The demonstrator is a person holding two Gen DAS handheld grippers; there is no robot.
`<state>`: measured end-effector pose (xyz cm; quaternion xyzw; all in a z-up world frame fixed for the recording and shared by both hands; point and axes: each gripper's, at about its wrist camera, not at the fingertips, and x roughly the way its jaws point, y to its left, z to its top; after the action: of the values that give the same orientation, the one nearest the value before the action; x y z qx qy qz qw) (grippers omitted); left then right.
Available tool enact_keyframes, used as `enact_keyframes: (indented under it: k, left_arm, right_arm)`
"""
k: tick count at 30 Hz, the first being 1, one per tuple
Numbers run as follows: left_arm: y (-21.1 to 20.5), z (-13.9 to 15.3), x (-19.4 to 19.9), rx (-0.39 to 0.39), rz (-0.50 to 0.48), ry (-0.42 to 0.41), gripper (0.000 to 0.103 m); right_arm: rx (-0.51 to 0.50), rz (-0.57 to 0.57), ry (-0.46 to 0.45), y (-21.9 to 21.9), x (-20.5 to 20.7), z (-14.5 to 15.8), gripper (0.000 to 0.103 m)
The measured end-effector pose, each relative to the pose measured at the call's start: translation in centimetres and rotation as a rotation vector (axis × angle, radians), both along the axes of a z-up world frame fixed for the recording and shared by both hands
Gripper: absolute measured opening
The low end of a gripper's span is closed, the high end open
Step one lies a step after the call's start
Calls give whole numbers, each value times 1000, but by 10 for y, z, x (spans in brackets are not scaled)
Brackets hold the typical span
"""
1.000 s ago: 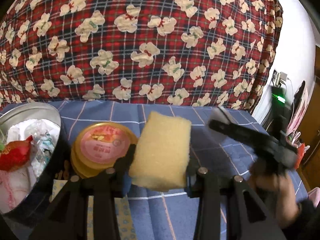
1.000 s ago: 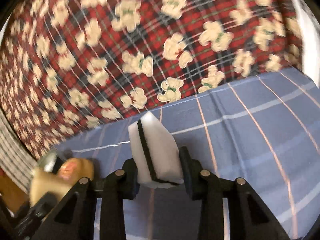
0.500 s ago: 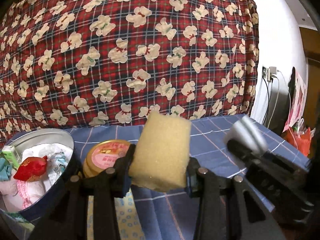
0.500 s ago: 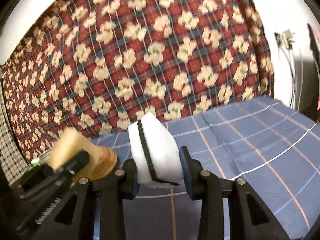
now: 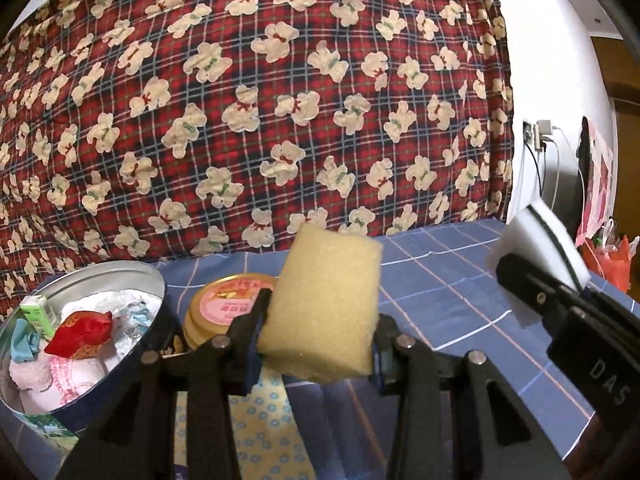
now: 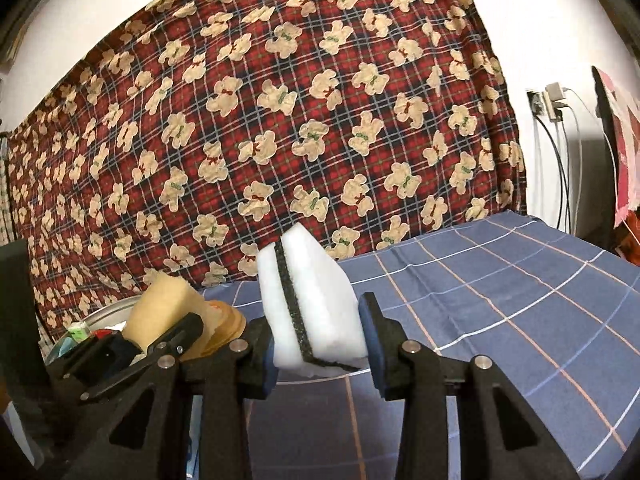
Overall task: Organize soft objects
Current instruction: 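Carry both sponges over the tin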
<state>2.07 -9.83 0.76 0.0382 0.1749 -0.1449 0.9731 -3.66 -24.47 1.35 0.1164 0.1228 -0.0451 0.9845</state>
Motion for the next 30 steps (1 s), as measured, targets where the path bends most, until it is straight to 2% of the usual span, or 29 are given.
enact_keyframes:
  k: [8,12,16,21,25,30]
  left_arm:
    - [13,-1,-3,-23,4,22,40]
    - [21,-1,-10,-23,7,17,40]
    - [33,-1,-14,-26,8,24,40]
    - [58,-1,-21,-30,27,12,40]
    - [81,-3,-21,-38,47,19,40]
    - [108,-4,-21,-55,85,15,40]
  right_arm:
    - [-7,22,19,11,-1,1,39]
    - [39,38,-13,22,-4,11,39]
    - [41,70,-29,43,-3,12,39]
    - [35,94,16,67,7,-4,39]
    - [59,87,9,74,6,-4,39]
    - [27,126,-9,99,2,-2,39]
